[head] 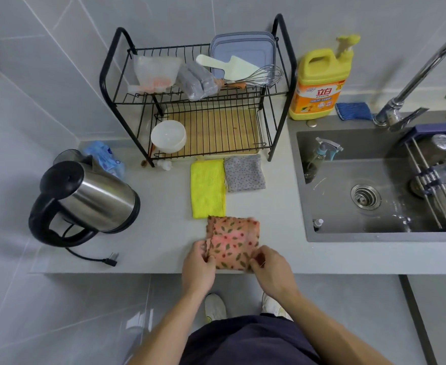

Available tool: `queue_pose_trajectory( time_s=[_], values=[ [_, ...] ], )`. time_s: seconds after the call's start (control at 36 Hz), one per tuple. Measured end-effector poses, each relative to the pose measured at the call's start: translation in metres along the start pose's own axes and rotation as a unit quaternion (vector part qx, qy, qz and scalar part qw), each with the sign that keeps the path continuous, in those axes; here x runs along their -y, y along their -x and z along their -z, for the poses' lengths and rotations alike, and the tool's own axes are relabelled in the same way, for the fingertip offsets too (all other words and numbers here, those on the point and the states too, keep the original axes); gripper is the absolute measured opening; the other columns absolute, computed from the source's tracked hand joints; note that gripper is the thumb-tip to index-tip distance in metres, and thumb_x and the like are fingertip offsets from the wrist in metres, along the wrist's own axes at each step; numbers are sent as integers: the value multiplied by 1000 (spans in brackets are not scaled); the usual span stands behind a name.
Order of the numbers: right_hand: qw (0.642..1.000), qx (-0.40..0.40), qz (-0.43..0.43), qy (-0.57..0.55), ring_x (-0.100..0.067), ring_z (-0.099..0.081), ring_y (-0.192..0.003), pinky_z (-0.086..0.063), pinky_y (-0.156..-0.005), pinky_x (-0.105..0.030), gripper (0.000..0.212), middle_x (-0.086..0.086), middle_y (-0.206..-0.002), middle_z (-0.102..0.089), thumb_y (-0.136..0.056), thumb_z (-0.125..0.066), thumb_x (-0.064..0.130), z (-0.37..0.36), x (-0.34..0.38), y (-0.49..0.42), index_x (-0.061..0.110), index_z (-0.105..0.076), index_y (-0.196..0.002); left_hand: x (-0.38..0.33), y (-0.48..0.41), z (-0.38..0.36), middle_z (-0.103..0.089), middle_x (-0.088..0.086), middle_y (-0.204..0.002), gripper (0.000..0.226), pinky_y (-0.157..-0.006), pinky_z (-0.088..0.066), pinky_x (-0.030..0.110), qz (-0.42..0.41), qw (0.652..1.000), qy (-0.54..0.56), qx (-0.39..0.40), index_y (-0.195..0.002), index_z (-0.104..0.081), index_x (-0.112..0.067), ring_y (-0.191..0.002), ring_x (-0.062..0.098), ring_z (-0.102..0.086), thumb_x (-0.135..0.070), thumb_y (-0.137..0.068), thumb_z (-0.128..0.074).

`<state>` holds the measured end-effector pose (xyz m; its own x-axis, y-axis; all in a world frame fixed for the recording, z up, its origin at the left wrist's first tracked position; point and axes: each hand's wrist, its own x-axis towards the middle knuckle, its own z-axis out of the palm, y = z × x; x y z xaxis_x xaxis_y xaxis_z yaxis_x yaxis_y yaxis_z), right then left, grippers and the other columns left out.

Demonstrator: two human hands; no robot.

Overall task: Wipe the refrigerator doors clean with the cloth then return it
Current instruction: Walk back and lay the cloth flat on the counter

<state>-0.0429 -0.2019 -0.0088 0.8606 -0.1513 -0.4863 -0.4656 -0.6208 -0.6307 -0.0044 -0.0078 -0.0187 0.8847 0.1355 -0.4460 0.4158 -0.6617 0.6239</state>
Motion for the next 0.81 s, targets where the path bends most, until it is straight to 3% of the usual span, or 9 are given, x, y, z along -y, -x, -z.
queue_pose_trajectory(
  time_s=[0.08,0.17,0.33,0.47,0.53,0.58,0.69,0.75,0.81],
  values=[
    [999,-25,-39,-14,-16,-59,-89,-41,-76,-27,12,2,-105,-65,-101,-65,30,-1,-1,-6,25,-54,-103,2,1,-2,-49,-4,-135,51,-87,-52,33,-48,995,-80,-23,-144,-49,-24,-116,17,-58,-10,-98,-63],
    [991,-36,-94,-92,-14,-63,-84,-42,-66,-26,28,3,-99,-65,-101,-67,37,-1,1,-11,21,-48,-113,3,-1,-2,-43,-3,-139,52,-93,-51,32,-95,986,-140,8,-149,-48,-23,-126,17,-49,-12,-100,-59],
    [970,15,-166,-177,-22,-70,-96,-51,-67,-23,27,-6,-109,-71,-93,-74,21,1,7,-25,13,-63,-116,-8,0,-5,-36,-1,-155,60,-116,-40,33,-134,972,-195,-1,-153,-43,-16,-140,19,-40,-7,-96,-58],
    [981,-3,-85,-175,-20,-65,-84,-52,-69,-26,2,-2,-92,-69,-91,-68,15,22,15,-18,17,-67,-92,-35,-4,-9,-21,-1,-172,77,-129,-23,37,-264,950,-165,-1,-164,-31,-18,-157,19,-20,2,-94,-56],
    [990,-10,-29,-138,-22,-63,-85,-52,-76,-32,4,-7,-93,-67,-92,-65,15,33,19,-15,13,-63,-89,-51,-9,-9,-10,-5,-175,84,-131,-14,34,-320,932,-167,36,-166,-25,-26,-161,17,-7,5,-93,-53],
    [994,10,24,-110,-14,-59,-75,-48,-69,-25,8,-3,-84,-65,-94,-62,14,44,21,-14,14,-58,-87,-66,-15,-9,-5,-7,-176,88,-130,-4,28,-375,909,-167,77,-165,-28,-32,-161,12,3,8,-90,-52],
    [995,39,82,-30,-11,-52,-66,-40,-63,-26,21,10,-74,-59,-92,-61,10,65,22,-18,28,-52,-86,-89,-26,-9,-39,-2,-165,51,-128,-9,31,-404,886,-191,126,-130,-68,-17,-160,17,-17,3,-84,-58],
    [995,23,94,7,-21,-56,-73,-43,-67,-31,16,5,-80,-64,-91,-62,9,74,21,-23,23,-60,-98,-96,-31,-7,-63,-1,-141,32,-127,-14,31,-380,892,-211,122,-114,-72,-16,-150,17,-38,-4,-85,-63],
    [994,5,105,33,-24,-62,-82,-48,-73,-32,21,0,-90,-71,-95,-63,11,82,21,-30,20,-65,-113,-101,-36,-2,-70,-4,-117,22,-122,-20,31,-355,902,-218,112,-104,-71,-18,-136,16,-50,-9,-85,-66]
  ],
)
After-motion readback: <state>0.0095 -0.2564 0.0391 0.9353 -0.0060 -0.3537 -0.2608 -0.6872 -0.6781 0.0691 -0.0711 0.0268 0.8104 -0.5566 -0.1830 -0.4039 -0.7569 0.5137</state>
